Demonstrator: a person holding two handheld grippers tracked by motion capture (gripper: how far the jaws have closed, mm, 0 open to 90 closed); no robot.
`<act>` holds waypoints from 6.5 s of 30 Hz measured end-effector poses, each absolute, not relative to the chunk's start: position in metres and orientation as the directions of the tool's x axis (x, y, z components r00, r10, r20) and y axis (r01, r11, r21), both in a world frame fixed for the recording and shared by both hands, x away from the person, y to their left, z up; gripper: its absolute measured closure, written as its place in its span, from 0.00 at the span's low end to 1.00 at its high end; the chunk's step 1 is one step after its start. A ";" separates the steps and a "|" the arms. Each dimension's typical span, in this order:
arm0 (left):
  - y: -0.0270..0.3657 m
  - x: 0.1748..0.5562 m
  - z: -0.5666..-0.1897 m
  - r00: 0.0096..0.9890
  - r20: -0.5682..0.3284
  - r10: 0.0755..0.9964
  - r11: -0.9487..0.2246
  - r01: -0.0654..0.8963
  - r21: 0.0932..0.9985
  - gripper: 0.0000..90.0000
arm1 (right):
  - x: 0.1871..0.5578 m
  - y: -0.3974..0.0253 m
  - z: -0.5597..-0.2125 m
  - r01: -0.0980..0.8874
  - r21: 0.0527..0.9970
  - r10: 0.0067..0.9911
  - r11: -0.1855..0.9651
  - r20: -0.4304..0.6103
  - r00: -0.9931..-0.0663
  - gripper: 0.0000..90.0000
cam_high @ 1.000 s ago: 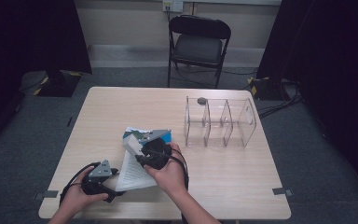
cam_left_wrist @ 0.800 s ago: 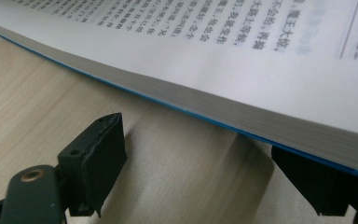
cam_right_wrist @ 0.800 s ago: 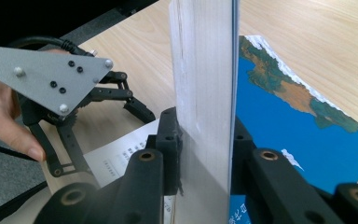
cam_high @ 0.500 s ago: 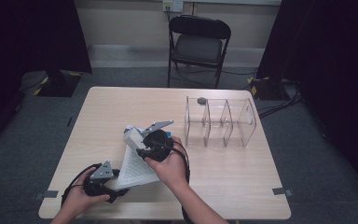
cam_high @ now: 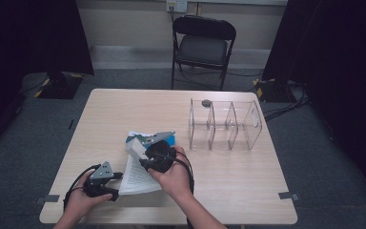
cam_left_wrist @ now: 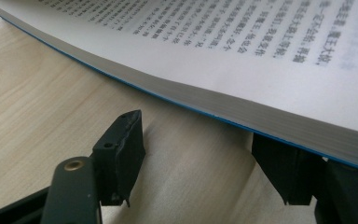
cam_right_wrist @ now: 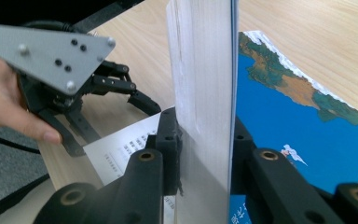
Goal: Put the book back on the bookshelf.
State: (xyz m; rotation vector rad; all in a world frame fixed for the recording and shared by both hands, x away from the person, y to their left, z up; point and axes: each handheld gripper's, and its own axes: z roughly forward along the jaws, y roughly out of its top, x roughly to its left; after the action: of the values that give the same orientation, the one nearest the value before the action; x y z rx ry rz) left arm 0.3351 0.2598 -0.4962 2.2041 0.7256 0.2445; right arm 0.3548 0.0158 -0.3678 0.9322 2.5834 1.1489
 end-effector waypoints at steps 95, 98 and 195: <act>0.253 0.336 -0.444 0.789 -0.129 0.601 -0.406 0.440 0.801 0.26 | 0.330 0.012 -0.368 0.475 0.703 0.529 0.529 0.164 -0.832 0.81; 0.254 0.336 -0.442 0.786 -0.120 0.607 -0.408 0.438 0.801 0.26 | 0.331 0.012 -0.365 0.475 0.702 0.525 0.531 0.167 -0.835 0.81; 0.218 0.342 -0.392 0.949 0.161 0.273 -0.544 0.014 0.839 0.57 | 0.353 -0.012 -0.322 0.372 0.735 0.388 0.567 0.159 -0.908 0.61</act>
State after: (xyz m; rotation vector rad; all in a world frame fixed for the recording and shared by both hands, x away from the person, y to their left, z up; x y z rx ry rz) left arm 0.3419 0.2181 -0.3921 2.1267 0.2020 0.3373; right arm 0.3533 -0.0125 -0.3217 0.6702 2.7630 1.2881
